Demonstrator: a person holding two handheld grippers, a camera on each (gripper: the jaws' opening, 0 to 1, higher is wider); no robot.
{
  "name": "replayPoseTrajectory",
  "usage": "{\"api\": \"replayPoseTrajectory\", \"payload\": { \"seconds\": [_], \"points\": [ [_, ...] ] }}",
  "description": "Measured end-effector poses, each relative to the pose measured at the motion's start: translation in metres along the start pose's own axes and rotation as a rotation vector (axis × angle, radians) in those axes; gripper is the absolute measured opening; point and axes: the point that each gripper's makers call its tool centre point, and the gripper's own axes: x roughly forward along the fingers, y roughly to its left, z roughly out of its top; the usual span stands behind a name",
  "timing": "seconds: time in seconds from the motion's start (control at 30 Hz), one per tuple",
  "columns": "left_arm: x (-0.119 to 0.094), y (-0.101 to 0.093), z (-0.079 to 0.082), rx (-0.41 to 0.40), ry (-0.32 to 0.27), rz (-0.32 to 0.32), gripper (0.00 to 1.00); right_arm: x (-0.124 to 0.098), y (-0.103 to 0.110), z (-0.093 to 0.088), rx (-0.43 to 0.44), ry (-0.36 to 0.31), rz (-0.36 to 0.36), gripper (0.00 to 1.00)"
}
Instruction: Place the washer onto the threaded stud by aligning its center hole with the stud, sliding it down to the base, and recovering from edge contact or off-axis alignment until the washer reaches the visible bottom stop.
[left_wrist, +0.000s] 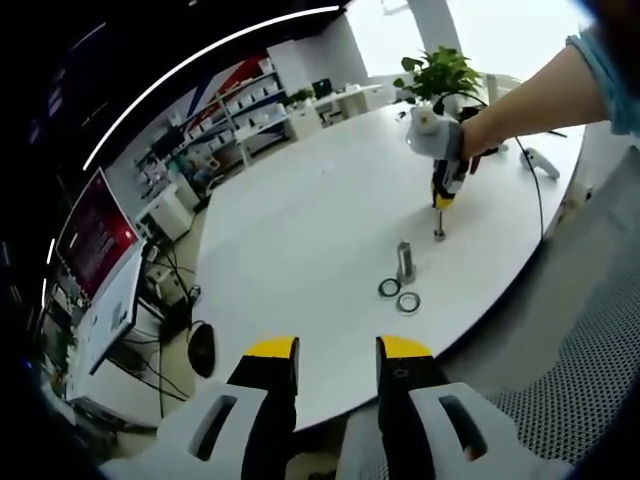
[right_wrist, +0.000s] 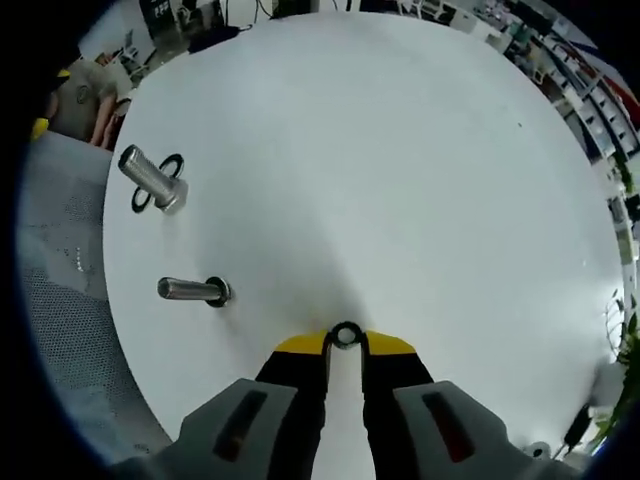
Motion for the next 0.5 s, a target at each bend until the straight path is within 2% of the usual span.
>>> {"api": "replayPoseTrajectory", "payload": {
  "seconds": [0.2, 0.37, 0.5],
  "points": [
    [-0.002, -0.004, 0.003, 0.016, -0.014, -0.009, 0.29, -0.004, 0.021, -0.006, -0.040, -0.006, 0.000, 0.14],
    [-0.004, -0.009, 0.003, 0.036, -0.019, -0.017, 0.29, -0.010, 0.047, -0.017, -0.082, 0.021, 0.022, 0.14],
    [-0.002, -0.008, 0.003, 0.033, -0.012, -0.022, 0.29, -0.012, 0.056, -0.022, -0.074, 0.021, 0.030, 0.14]
  ]
}}
